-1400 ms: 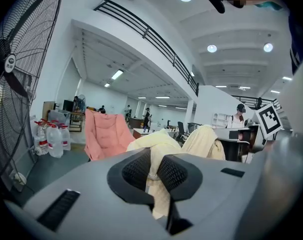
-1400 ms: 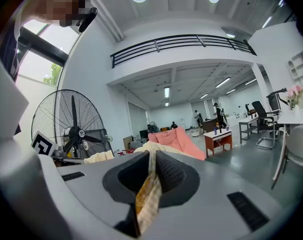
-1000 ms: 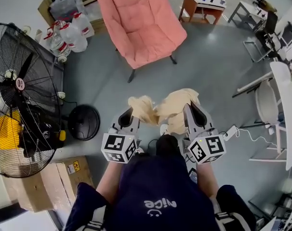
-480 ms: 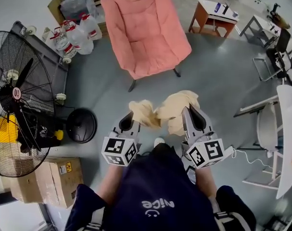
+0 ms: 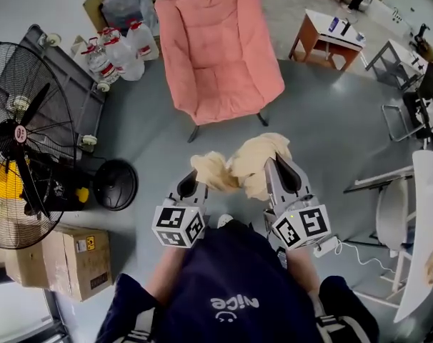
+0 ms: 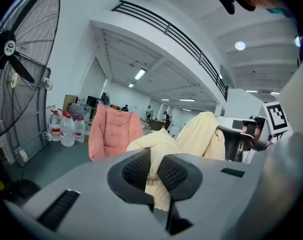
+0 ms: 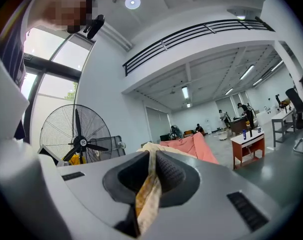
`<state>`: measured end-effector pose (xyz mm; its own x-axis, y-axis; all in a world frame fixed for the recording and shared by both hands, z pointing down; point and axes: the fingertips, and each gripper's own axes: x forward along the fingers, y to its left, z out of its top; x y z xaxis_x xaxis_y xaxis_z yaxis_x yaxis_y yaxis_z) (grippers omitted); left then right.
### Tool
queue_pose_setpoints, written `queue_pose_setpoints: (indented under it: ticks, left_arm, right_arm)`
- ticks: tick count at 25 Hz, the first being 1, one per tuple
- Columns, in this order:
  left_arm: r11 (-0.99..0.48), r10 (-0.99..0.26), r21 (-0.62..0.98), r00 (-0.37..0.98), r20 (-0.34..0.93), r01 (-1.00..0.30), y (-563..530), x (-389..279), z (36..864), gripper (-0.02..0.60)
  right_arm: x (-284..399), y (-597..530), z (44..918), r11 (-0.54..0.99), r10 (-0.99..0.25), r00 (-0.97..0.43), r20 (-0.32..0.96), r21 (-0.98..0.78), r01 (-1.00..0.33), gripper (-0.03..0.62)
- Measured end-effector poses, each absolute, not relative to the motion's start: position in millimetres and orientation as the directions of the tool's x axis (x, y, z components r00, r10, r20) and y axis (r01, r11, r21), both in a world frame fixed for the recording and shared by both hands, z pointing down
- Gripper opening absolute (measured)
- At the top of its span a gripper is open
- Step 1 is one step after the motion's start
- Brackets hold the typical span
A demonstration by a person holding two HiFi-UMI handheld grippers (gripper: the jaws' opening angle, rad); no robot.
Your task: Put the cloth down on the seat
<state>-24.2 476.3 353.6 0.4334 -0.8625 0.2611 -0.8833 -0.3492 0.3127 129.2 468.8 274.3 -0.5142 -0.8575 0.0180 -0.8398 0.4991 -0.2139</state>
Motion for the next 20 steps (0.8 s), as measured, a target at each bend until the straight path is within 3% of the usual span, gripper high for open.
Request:
queue_pose_setpoints:
  ticks: [11,20]
  left_arm:
    - [-0.352,-0.838,0.308,0.444,0.318,-0.884,436,-20,380,0.041]
    - [-0.436,-0.777,0.328,0.534,0.334,-0.838,316,-27,394,0.041]
  right_arm:
    - [138,431,280,0.485,-0.864,-0.504,0.008,-0.257,-0.836,0.067]
    - [124,331,286,0.424,-0.893,-0.447,0.045,-0.246,-0.872,0.067]
